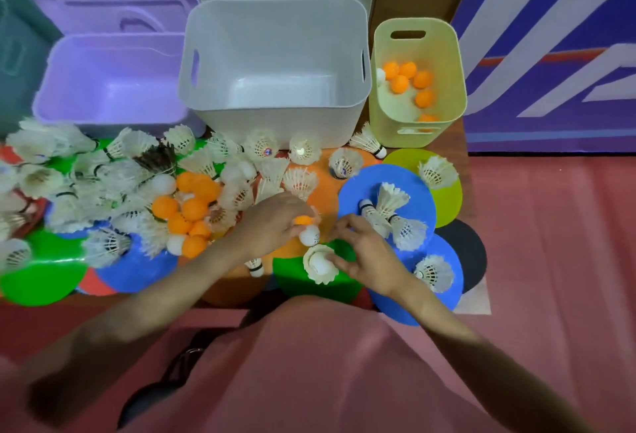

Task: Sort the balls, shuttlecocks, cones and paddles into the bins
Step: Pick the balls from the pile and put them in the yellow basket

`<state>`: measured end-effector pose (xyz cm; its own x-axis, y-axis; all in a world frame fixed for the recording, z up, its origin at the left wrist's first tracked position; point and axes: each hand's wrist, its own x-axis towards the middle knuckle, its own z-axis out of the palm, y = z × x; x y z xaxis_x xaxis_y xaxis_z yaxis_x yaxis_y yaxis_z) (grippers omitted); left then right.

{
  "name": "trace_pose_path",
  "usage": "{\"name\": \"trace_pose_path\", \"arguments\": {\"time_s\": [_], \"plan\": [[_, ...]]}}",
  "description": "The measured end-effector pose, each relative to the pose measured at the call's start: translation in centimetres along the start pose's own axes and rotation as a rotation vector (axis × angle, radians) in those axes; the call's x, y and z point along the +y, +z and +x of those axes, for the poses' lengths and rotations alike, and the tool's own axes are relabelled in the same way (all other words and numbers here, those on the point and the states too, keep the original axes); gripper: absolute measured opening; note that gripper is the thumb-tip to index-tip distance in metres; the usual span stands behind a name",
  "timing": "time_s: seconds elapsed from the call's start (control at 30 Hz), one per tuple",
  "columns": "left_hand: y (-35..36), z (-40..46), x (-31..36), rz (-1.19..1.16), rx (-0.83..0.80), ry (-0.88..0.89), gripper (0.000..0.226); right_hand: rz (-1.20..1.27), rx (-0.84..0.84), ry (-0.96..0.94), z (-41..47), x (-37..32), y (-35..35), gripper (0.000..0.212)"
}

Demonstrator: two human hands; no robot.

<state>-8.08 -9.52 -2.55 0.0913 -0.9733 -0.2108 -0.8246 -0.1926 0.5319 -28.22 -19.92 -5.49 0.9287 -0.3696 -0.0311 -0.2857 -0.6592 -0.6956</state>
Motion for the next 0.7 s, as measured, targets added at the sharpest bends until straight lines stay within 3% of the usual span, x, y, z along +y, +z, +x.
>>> {"name": "trace_pose_path", "arguments": {"time_s": [0.17, 0.43, 0.57, 0.7], "plan": [[1.5, -0.7, -0.2, 0.045, -0.039, 0.144, 0.033, -0.092, 0.022, -0.034, -1.4, -0.6, 2.3, 0.033], [2.5, -0.2, -0.3, 0.196, 0.031, 0.303, 0.03, -0.193, 0.011, 0.02, -0.9, -0.9, 3.3, 0.038], [2.2, 0.2, -0.7, 0.179, 0.052, 0.273, 0.033, -0.061, 0.048, 0.057, -1.1, -1.1, 2.6, 0.039], [0.2, 0.8, -0.3, 0.005, 0.079, 0.163, 0.034, 0.148, 0.22, 0.19, -0.9, -1.2, -0.2, 0.036]]}}
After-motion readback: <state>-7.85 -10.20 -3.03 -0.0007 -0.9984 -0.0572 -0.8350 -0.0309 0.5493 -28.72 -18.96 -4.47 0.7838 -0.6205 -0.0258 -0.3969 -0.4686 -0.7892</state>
